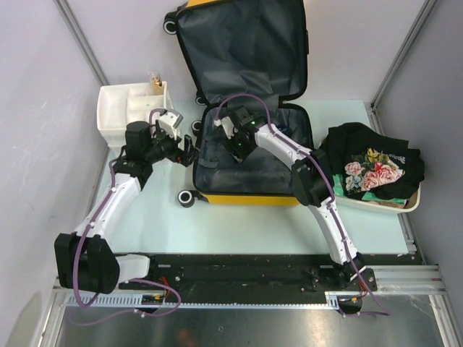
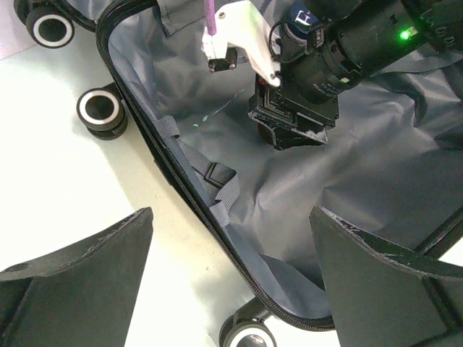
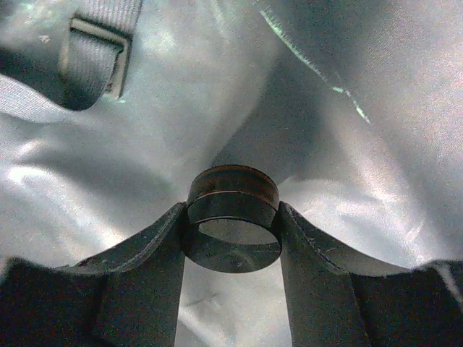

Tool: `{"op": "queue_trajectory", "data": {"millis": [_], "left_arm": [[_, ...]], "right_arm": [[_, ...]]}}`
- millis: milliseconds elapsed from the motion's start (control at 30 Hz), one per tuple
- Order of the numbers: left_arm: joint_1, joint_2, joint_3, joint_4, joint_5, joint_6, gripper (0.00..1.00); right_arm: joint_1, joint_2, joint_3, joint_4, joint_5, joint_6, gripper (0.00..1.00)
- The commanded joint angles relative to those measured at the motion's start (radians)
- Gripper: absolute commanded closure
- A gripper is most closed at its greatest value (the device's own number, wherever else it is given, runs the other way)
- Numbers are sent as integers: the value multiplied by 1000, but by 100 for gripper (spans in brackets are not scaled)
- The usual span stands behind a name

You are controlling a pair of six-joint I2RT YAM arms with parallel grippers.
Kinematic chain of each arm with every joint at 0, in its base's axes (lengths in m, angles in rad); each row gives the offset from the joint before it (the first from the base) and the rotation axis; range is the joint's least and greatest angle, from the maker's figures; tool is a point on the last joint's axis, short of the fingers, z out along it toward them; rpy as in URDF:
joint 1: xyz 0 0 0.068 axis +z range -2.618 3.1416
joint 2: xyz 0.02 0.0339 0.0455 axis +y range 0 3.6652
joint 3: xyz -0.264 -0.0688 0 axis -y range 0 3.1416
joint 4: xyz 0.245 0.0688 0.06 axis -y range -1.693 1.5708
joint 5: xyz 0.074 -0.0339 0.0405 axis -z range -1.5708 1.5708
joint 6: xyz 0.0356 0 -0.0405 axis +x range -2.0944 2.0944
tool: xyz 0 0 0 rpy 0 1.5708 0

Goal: Open, take out, and arrange the luggage

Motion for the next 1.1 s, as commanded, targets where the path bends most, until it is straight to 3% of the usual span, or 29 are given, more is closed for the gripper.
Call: {"op": "queue_trajectory", "data": {"millis": [0, 167, 333, 467, 567, 733, 1067], "left_arm": [[5, -7, 7, 20, -21, -44, 5], [5, 37, 59, 20, -36, -38, 4], [-20, 130, 168, 14, -41, -34, 4], [-99, 247, 272, -34, -70, 21, 4], [-196, 373, 372, -78, -120, 61, 5], [-271, 548, 514, -117, -154, 45, 7], [-348, 779, 623, -157, -308, 66, 13]], "right_arm": [[6, 29, 94, -6, 51, -15, 41], [-2, -28, 140, -29, 27, -2, 6], [-57, -225, 122, -43, -105, 77, 4], [-156, -417, -31, -30, -191, 103, 3], [-261, -549, -161, -31, -206, 93, 2], [-429, -671, -231, -71, -249, 77, 0], [-494, -876, -426, -49, -222, 53, 0]]}}
